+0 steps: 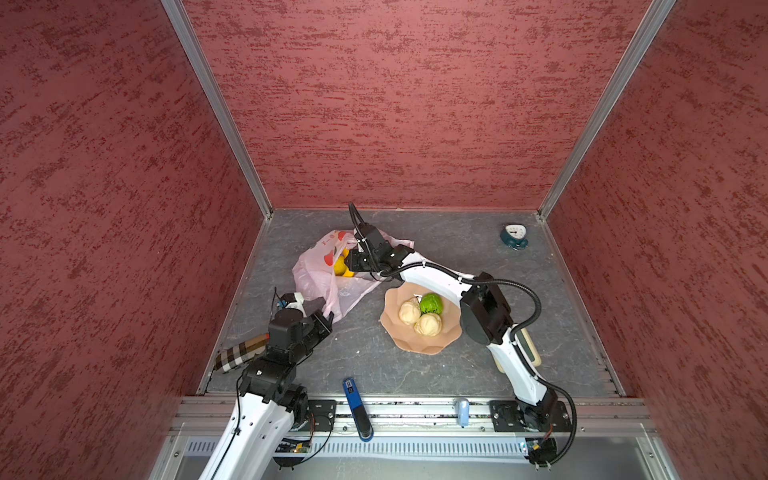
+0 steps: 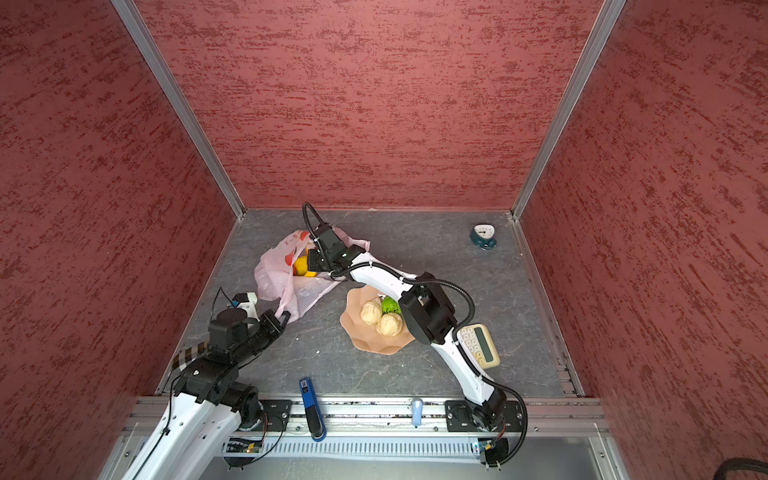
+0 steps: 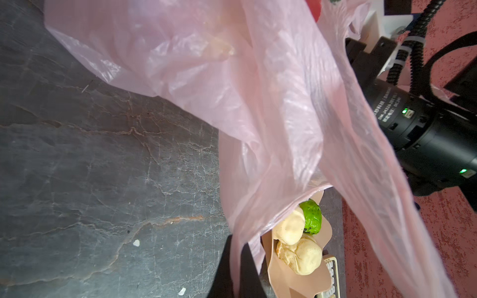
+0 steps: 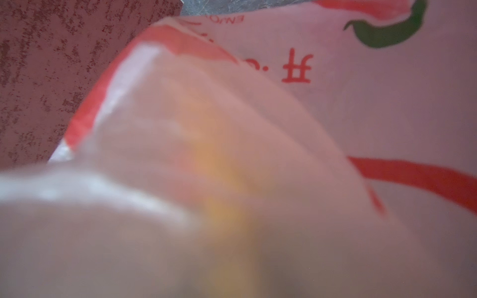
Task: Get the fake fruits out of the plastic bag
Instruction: 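Reach the right gripper back into the bag toward the yellow banana, then close the right gripper on the yellow banana and lift it out of the bag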
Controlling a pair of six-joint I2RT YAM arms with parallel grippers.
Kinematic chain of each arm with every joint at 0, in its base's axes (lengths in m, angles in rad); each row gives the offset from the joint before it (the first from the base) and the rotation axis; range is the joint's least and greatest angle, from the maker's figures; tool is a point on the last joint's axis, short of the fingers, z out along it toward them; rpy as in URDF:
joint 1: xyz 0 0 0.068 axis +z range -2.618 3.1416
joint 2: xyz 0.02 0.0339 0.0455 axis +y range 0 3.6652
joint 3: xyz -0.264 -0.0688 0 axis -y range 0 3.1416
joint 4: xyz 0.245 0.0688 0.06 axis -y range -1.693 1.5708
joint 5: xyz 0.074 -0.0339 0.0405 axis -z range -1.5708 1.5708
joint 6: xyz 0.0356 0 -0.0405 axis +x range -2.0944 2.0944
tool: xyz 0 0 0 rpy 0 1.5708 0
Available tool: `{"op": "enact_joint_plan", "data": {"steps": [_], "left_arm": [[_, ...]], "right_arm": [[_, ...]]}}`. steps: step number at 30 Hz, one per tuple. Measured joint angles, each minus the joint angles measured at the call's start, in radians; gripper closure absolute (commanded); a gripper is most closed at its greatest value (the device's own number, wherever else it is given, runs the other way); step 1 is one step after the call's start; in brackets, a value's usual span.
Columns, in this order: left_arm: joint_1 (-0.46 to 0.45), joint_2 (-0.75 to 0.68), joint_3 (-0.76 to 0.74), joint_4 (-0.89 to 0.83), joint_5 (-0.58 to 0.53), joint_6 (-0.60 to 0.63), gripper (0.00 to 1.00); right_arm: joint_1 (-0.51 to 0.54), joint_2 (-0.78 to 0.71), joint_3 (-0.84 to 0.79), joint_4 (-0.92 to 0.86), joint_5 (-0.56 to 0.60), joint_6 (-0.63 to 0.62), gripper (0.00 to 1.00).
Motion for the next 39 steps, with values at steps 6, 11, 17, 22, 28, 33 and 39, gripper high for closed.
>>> {"op": "enact_joint_plan", "data": {"steps": [6,11,17,22,28,33,39], "left_arm": [[0.000,-0.041,0.021,-0.039,0.000,0.000,0.94],[0.000,-0.058,0.028,-0.055,0.005,0.000,0.94],[0.000,-0.063,0.029,-0.080,0.023,0.000,0.94],[0.000,-0.063,0.031,-0.097,0.023,0.002,0.94],[0.000,-0.063,0.030,-0.094,0.024,0.000,0.94],[0.000,-0.053,0.018,-0.065,0.022,-0.001,0.94],[0.000,0.001,0.016,0.002,0.013,-0.001,0.94]], "right_arm": [[0.001,0.012,0.000,-0.001,0.096,-0.039,0.72],[0.002,0.049,0.003,-0.006,0.166,-0.052,0.72],[0.000,0.079,0.003,-0.007,0.231,-0.053,0.72],[-0.009,0.080,0.019,-0.006,0.229,-0.053,0.72],[-0.031,0.076,0.025,-0.010,0.219,-0.053,0.72],[-0.039,0.057,0.025,-0.029,0.134,-0.053,0.72],[-0.043,-0.004,0.019,-0.074,0.009,-0.054,0.71]]}}
